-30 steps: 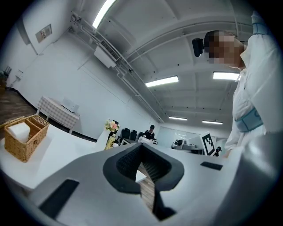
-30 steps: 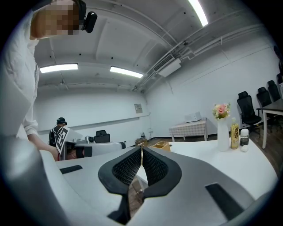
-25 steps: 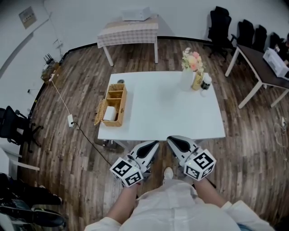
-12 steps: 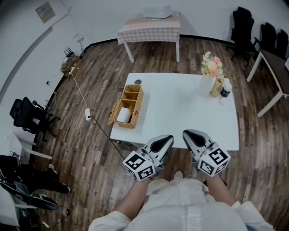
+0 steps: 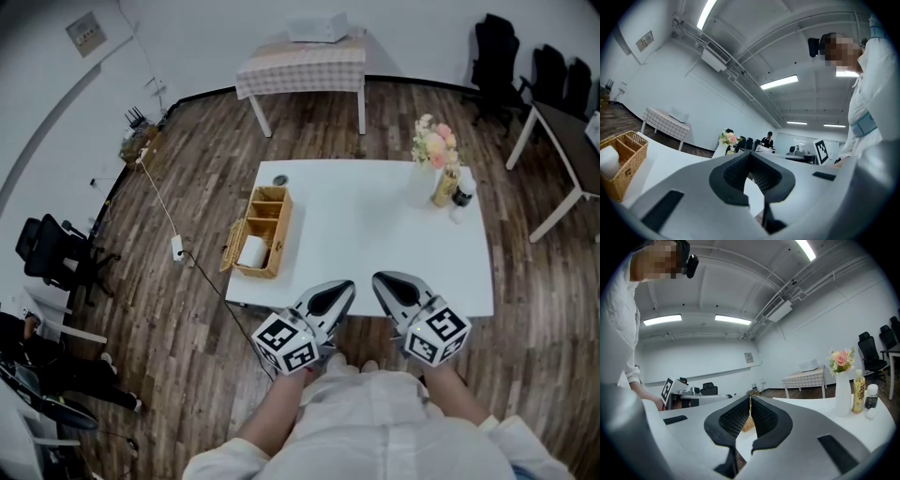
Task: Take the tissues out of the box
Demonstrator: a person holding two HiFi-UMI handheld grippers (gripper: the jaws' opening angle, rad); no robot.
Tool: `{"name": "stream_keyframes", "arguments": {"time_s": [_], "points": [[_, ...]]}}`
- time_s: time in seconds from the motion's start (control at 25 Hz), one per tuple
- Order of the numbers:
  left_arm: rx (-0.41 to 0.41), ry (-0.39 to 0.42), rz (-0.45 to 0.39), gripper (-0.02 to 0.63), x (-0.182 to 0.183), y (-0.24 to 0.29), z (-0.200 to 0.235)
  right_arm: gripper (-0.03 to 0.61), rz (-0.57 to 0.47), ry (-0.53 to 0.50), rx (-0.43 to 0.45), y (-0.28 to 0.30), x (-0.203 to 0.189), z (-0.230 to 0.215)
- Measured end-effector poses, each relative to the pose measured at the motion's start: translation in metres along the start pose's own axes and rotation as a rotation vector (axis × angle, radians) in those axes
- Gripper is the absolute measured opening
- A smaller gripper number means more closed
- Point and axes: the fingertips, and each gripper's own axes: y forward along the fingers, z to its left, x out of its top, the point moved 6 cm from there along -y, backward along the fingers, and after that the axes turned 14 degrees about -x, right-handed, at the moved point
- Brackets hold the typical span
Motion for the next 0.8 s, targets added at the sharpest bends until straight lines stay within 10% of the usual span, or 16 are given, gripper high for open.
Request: {"name": "stream_keyframes", "arguments": {"time_s": [0.8], "points": [[0.101, 0.031, 0.049, 0.002, 0.018, -0.054, 0.070, 0.034, 0.020, 0.029, -0.063, 0.035, -0.008, -0.004]]}}
